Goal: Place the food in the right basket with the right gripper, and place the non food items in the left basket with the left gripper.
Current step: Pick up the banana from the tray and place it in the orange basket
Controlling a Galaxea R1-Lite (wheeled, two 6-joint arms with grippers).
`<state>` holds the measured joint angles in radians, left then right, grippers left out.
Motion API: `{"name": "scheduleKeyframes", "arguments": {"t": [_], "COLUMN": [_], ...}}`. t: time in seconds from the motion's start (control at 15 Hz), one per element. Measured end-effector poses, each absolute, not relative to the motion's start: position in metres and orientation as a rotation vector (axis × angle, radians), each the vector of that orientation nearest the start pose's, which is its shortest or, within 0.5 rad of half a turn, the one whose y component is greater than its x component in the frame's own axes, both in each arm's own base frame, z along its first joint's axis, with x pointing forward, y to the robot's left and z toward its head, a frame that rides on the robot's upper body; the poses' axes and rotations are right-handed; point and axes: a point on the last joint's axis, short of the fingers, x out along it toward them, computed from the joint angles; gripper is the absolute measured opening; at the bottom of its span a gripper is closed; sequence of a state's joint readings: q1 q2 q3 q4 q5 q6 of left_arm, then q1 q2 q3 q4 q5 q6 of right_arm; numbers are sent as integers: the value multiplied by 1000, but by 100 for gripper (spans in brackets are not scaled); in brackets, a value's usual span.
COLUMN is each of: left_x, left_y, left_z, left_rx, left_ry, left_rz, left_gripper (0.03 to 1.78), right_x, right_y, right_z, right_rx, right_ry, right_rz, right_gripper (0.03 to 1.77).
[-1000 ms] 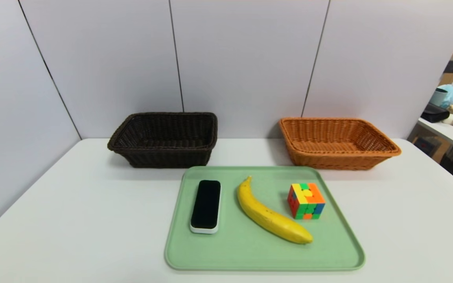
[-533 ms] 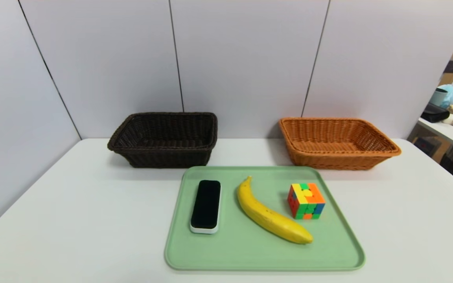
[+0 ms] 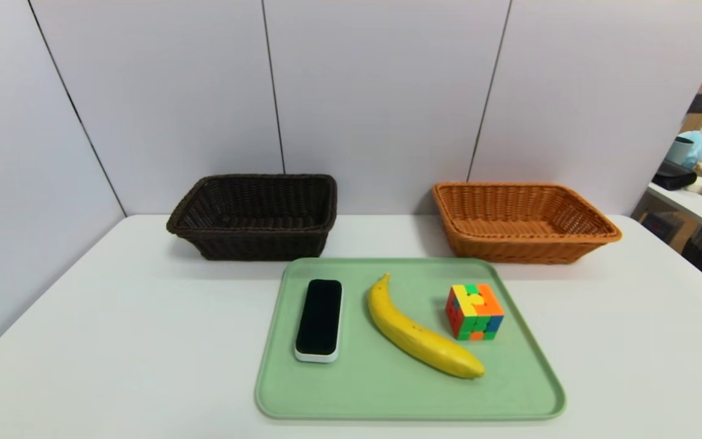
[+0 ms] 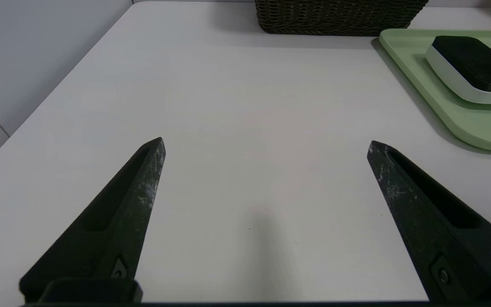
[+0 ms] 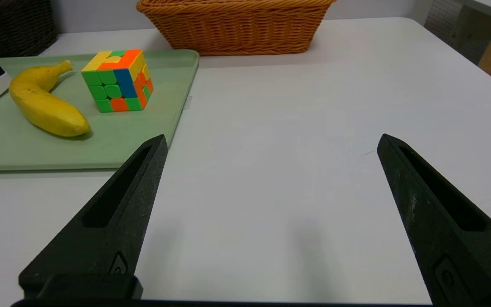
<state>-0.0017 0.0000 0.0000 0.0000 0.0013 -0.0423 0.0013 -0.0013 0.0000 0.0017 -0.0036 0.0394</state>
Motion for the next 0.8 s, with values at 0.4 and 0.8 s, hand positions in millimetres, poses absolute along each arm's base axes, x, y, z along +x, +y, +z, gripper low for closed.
{"name": "scheduleKeyframes", "arguments": {"t": [0.4, 0.8], "left_x": [-23, -23], "left_y": [0, 0], "left_z": [75, 75], "left_rx": [-43, -43], "left_ry": [0, 0], "left_rz": [0, 0], "left_gripper": [169, 169], "right_x": [-23, -23], "right_y": [0, 0], "right_z": [75, 75], "right_rx": [40, 40], "right_ry": [0, 0], "right_rz": [-2, -1], "right_gripper": [170, 170]}}
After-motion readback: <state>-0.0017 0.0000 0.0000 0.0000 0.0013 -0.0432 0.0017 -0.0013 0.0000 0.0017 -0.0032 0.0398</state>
